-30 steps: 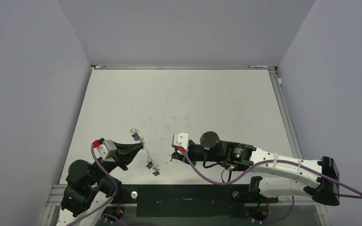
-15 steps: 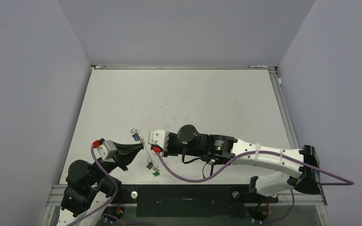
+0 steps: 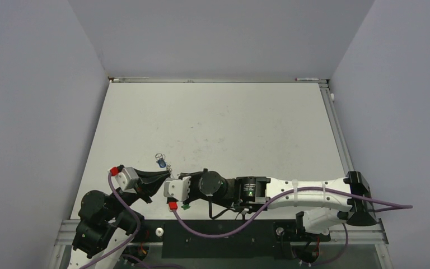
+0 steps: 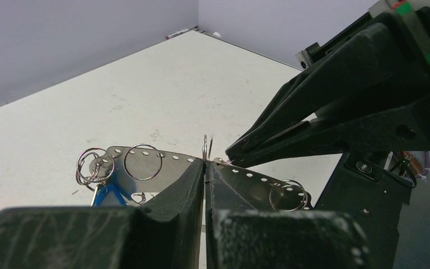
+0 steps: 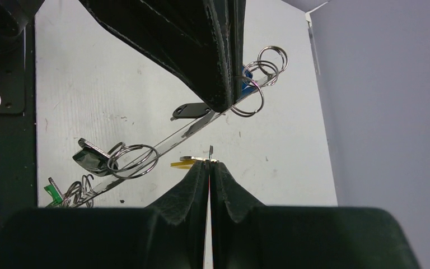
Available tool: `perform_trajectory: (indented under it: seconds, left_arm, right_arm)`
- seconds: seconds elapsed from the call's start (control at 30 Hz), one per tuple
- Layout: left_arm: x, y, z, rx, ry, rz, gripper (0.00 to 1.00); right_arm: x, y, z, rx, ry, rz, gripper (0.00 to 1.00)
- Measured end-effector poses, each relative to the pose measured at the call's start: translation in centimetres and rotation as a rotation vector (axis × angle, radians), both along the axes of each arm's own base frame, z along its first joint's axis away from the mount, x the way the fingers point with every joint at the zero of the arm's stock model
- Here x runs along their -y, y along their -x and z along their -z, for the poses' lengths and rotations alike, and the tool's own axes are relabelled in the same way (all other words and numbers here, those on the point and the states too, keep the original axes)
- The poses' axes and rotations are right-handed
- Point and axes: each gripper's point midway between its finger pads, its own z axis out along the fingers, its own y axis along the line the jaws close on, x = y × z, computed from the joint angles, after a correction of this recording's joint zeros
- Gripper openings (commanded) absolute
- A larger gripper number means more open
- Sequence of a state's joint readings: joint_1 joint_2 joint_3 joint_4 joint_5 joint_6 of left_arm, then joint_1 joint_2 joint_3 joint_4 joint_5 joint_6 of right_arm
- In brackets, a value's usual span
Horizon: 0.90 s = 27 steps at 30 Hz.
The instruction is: Put the keys on the keyring
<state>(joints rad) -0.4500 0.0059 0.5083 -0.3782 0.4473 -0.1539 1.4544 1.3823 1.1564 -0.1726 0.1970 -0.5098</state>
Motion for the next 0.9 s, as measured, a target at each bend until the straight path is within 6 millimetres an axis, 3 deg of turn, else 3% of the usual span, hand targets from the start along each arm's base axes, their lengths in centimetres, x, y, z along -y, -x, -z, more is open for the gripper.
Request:
perform_trajectory:
  seconds: [0.3, 0.67, 0.9]
  left_arm:
    - [0.0, 0.0, 0.0, 0.0, 0.0, 0.002, 0.0]
    - [0.0, 0.0, 0.0, 0.0, 0.0, 0.002, 0.0]
    - [0.0, 0.0, 0.0, 0.0, 0.0, 0.002, 0.0]
  right_arm:
    - [-0.3, 0.6, -1.7, 0.102, -0.028, 0.032, 0.05]
    - [-0.6, 0.0, -3.7, 0.174, -0.064, 0.075, 0.05]
    - [-0.8, -0.2, -4.0, 0.196, -0.062, 0.082, 0.05]
